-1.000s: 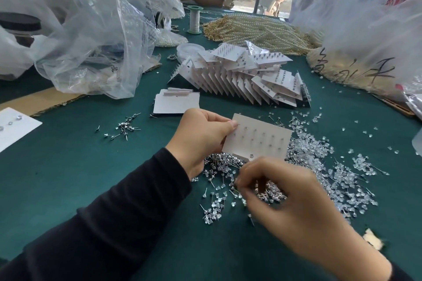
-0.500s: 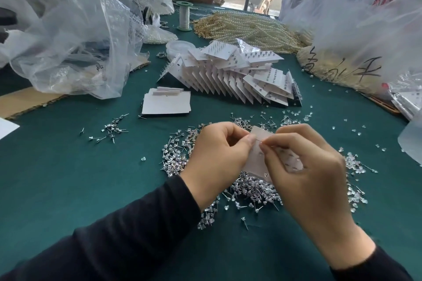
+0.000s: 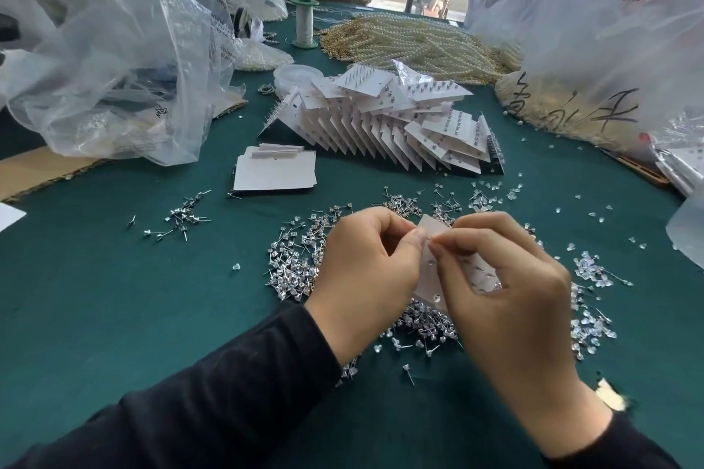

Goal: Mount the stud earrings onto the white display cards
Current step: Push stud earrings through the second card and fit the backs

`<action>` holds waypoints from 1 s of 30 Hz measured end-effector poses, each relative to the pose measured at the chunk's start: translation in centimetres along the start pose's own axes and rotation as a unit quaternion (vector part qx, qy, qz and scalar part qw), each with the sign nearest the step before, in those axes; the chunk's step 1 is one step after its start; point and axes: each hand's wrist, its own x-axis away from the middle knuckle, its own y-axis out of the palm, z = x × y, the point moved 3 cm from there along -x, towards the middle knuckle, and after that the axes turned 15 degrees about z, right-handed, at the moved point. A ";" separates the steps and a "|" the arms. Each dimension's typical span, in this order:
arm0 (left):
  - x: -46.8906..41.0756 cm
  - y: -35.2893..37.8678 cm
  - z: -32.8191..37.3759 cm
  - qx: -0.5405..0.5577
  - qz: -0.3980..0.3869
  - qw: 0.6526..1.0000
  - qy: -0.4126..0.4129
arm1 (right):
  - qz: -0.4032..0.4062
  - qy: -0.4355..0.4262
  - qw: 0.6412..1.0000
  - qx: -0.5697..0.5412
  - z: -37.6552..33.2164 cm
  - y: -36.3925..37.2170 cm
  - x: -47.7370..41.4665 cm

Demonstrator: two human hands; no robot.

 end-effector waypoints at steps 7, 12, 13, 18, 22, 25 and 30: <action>0.4 -0.2 0.3 -0.006 0.028 0.999 0.015 | 0.007 0.011 1.000 0.011 0.0 0.3 0.2; 0.6 -0.3 0.7 -0.007 0.014 0.999 0.044 | 0.010 0.024 1.000 0.002 0.0 0.1 0.2; 0.6 -0.4 0.8 -0.007 0.011 0.999 0.048 | 0.009 0.028 1.000 -0.004 0.0 0.0 0.1; 0.2 -0.5 1.0 -0.010 -0.005 0.999 0.039 | -0.019 0.048 0.998 -0.032 0.3 -0.3 -0.4; 0.3 -0.4 0.8 -0.003 -0.010 1.000 0.024 | -0.025 0.052 0.998 -0.028 0.4 -0.4 -0.2; 0.2 -0.4 0.7 0.006 -0.007 1.000 0.013 | -0.022 0.043 0.999 -0.017 0.4 -0.3 -0.2; 0.2 -0.4 0.7 0.008 -0.009 1.000 0.014 | -0.007 0.028 1.000 -0.004 0.1 -0.1 0.0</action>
